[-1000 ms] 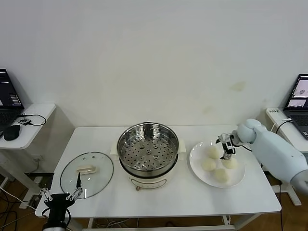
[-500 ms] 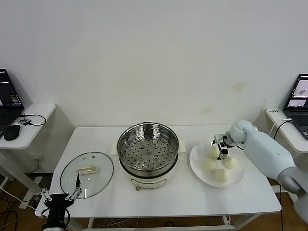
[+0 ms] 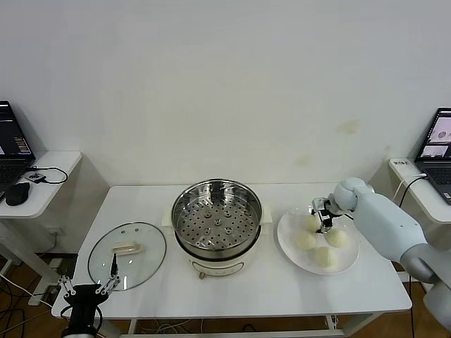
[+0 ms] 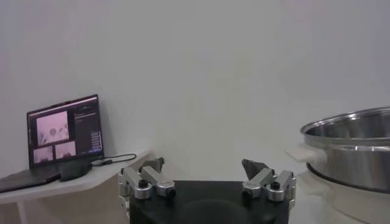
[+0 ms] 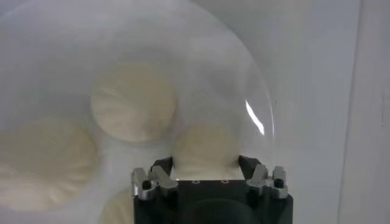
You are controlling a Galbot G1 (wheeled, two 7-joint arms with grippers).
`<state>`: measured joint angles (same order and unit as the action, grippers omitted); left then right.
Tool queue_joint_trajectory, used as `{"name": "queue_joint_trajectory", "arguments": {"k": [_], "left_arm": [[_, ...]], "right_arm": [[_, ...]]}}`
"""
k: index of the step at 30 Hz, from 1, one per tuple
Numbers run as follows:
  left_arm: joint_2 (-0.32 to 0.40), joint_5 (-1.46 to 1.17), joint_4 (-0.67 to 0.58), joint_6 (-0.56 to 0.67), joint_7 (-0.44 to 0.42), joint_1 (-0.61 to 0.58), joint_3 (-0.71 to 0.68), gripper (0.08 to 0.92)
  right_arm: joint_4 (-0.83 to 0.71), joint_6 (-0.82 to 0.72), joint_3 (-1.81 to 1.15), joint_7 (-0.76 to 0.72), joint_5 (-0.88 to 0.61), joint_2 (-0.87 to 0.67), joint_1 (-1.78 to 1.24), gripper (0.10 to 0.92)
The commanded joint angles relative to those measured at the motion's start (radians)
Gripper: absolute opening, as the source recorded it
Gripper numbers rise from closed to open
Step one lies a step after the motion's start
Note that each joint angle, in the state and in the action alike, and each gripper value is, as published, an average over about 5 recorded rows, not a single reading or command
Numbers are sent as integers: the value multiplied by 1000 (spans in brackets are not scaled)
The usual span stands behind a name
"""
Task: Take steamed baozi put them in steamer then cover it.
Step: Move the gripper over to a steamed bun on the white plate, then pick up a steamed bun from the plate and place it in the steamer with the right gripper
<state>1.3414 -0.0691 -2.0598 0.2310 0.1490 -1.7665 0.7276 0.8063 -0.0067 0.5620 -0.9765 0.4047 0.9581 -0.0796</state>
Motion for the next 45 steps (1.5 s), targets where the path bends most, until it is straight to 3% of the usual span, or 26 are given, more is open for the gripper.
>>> {"name": "queue_joint_trajectory", "arguments": {"k": [1, 9, 17, 22, 28, 36, 45], "left_arm": [[0, 1, -1, 0, 0, 0, 0, 823], [-1, 1, -5, 7, 2, -5, 4, 823], [-7, -5, -4, 10, 1, -6, 4, 823], [-13, -15, 1, 9, 0, -1, -1, 823], [-22, -25, 11, 9, -2, 8, -17, 823], [-30, -39, 21, 13, -3, 24, -20, 823], [-40, -65, 37, 13, -7, 35, -8, 823]], "right_arm": [[10, -1, -1, -2, -2, -10, 2, 651], [110, -16, 6, -13, -60, -74, 22, 628], [345, -63, 212, -32, -277, -207, 279, 633], [412, -74, 369, -34, -422, -209, 511, 636], [453, -84, 545, -14, -560, -127, 720, 636], [463, -60, 631, 67, -669, 58, 739, 636], [378, 79, 727, 148, -619, 307, 671, 636]]}}
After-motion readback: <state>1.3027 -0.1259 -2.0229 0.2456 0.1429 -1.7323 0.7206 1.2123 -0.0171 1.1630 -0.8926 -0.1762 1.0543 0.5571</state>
